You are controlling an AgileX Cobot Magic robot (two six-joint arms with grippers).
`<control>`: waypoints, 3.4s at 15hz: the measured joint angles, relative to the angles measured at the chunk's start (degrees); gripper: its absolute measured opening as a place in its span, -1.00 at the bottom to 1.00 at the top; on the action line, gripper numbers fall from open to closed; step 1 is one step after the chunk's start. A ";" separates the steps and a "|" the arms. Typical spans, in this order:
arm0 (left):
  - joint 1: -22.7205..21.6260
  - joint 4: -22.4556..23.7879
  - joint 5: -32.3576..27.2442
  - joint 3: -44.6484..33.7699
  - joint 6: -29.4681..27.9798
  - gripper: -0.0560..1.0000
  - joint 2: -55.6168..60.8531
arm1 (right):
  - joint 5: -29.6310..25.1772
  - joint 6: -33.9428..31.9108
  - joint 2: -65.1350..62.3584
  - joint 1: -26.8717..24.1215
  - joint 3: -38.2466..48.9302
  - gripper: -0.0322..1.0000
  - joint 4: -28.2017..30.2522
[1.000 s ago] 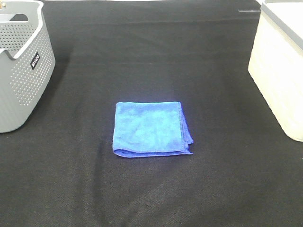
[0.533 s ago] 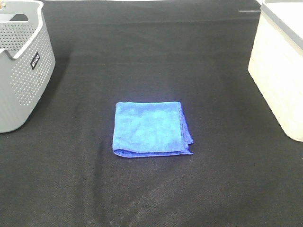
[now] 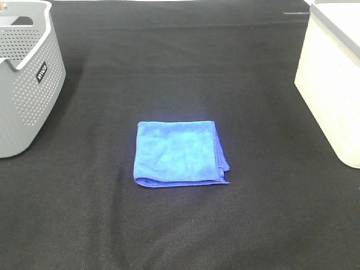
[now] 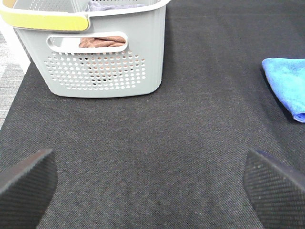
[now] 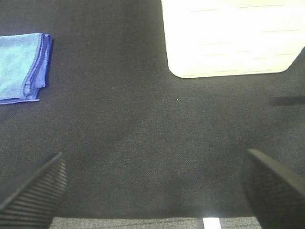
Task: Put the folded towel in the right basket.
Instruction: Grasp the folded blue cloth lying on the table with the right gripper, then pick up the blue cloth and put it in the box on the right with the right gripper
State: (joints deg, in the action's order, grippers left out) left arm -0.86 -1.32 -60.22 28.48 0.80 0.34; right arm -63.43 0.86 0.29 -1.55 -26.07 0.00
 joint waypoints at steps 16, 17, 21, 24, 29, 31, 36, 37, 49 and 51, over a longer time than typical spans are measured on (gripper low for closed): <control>0.00 0.00 0.00 0.00 0.00 0.98 0.00 | -3.95 4.81 70.87 0.11 -40.34 0.92 -30.02; 0.00 0.00 0.00 0.00 0.00 0.98 0.00 | -0.52 6.30 78.67 2.86 -40.57 0.90 -32.31; 0.00 0.00 0.00 0.00 0.00 0.98 0.00 | 9.22 7.56 100.21 13.35 -43.66 0.88 -34.38; 0.00 0.00 0.00 0.00 0.00 0.98 0.00 | 12.78 7.56 113.22 13.87 -49.50 0.88 -34.49; 0.00 0.00 0.00 0.00 0.00 0.98 0.00 | 16.67 7.56 121.64 13.87 -53.46 0.88 -34.49; 0.00 0.00 0.00 0.00 0.00 0.98 0.00 | 16.50 7.56 123.76 13.87 -53.46 0.88 -34.43; 0.00 0.00 0.00 0.00 0.00 0.98 0.00 | 16.62 7.56 125.25 13.92 -53.92 0.88 -34.49; 0.00 0.00 0.00 0.00 0.00 0.98 0.00 | 16.50 7.56 125.42 14.32 -53.92 0.88 -34.38; 0.00 0.00 0.00 0.00 0.00 0.98 0.00 | 20.34 15.07 132.53 26.41 -54.89 -0.48 -54.60; 0.00 0.00 0.00 0.00 0.00 0.98 0.00 | 20.28 15.87 132.47 26.41 -54.77 -0.57 -54.60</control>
State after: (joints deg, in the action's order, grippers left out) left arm -0.86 -1.32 -60.22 28.48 0.80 0.34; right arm -43.14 16.73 132.75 24.87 -80.84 -54.60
